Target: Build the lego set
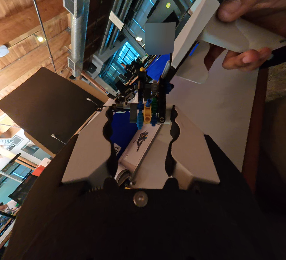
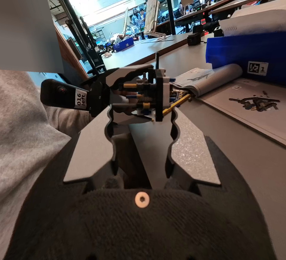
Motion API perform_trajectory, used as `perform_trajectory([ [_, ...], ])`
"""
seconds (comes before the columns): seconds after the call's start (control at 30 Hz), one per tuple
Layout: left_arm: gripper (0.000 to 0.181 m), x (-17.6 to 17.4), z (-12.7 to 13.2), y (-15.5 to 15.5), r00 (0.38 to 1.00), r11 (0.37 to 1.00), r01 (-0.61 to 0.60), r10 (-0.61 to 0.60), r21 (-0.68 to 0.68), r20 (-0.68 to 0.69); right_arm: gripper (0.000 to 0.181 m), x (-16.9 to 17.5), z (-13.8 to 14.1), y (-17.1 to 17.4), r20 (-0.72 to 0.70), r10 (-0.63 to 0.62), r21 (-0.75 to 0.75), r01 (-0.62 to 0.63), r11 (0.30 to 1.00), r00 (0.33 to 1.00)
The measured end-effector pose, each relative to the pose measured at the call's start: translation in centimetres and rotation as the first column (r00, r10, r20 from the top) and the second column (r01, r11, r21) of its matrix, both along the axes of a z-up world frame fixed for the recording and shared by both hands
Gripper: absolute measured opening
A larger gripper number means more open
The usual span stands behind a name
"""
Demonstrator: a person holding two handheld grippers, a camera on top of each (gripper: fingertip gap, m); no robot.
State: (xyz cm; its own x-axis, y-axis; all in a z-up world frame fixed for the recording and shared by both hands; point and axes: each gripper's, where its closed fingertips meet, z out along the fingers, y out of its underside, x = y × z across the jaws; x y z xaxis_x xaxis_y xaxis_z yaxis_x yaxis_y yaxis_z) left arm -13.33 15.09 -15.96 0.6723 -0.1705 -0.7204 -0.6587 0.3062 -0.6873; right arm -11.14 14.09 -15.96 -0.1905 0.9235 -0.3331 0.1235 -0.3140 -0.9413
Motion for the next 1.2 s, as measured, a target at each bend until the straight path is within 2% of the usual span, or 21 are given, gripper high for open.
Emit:
perform_trajectory([
  [0.23, 0.073, 0.6, -0.3, -0.1, 0.999, 1.000, 0.001, -0.001, 0.016, -0.050, 0.078, 0.5, -0.4, -0.5, 0.062, 0.017, 0.038, -0.019, 0.999, 0.998],
  [0.33, 0.073, 0.8, 0.1, -0.4, 0.997, 0.998, -0.008, 0.012, 0.059, -0.078, 0.075, 0.5, -0.4, -0.8, 0.074, 0.024, 0.032, -0.027, 0.999, 0.997],
  [0.43, 0.074, 1.4, 0.4, -0.7, 0.994, 0.995, -0.001, 0.011, 0.095, -0.106, 0.080, 0.5, -0.3, -1.3, 0.086, 0.049, 0.018, -0.051, 0.999, 0.995],
  [0.63, 0.073, 1.5, 0.7, -0.9, 0.996, 0.995, 0.022, -0.012, 0.102, -0.094, 0.079, 0.8, 0.1, -1.4, 0.074, 0.056, 0.030, -0.059, 0.998, 0.996],
  [0.87, 0.074, 2.1, -0.2, -0.4, 0.992, 0.996, 0.021, -0.009, 0.091, -0.124, 0.078, 1.0, -0.6, -0.7, 0.092, 0.043, 0.023, -0.045, 0.999, 0.995],
  [1.2, 0.074, 2.0, -0.5, 0.3, 0.992, 0.996, 0.007, 0.004, 0.087, -0.123, 0.078, 0.8, -1.3, -0.3, 0.098, 0.064, -0.045, -0.060, 0.997, 0.993],
])
